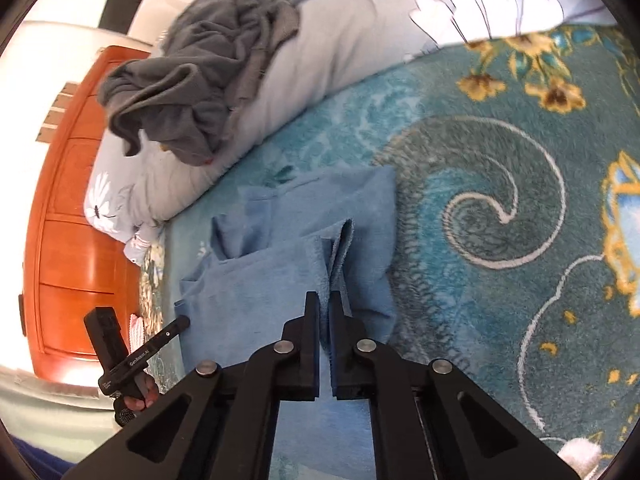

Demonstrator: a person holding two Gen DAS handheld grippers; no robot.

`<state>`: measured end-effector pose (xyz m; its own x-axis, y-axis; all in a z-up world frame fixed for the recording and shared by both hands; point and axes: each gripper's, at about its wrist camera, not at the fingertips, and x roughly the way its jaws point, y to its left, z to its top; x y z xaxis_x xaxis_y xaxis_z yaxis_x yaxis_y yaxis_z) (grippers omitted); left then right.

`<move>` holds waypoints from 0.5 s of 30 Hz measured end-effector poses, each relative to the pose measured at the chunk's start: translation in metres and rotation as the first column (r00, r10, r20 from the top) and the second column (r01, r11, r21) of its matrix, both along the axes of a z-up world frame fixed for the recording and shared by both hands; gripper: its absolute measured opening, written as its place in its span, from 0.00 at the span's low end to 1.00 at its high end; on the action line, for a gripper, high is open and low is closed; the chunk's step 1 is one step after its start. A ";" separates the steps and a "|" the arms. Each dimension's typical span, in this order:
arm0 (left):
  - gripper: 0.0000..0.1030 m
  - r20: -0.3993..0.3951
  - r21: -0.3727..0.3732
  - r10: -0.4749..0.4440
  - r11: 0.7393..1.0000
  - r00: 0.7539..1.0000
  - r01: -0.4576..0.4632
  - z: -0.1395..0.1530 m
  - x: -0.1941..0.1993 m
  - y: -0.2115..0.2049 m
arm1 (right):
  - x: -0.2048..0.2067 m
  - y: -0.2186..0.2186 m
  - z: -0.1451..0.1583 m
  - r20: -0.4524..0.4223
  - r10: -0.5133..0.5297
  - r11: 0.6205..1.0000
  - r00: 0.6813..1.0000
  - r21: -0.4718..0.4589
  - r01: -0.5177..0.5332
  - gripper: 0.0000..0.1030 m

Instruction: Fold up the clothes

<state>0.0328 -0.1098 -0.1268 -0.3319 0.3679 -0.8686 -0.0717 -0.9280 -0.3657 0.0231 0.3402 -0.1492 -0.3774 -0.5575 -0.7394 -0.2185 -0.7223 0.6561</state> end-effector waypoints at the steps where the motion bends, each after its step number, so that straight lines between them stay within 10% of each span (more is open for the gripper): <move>1: 0.09 -0.010 -0.001 -0.003 1.000 1.000 0.003 0.003 0.002 0.001 | 0.001 0.001 0.003 -0.014 -0.001 1.000 1.000 -0.009 0.001 0.03; 15: 0.11 -0.014 -0.032 0.013 0.999 1.000 -0.013 0.012 0.009 0.003 | 0.003 0.003 0.007 -0.023 -0.017 0.999 1.000 -0.051 0.016 0.03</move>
<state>0.0414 -0.1067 -0.1152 -0.3484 0.3355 -0.8753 -0.0642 -0.9401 -0.3348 0.0261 0.3432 -0.1418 -0.4038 -0.5874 -0.7014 -0.2145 -0.6845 0.6967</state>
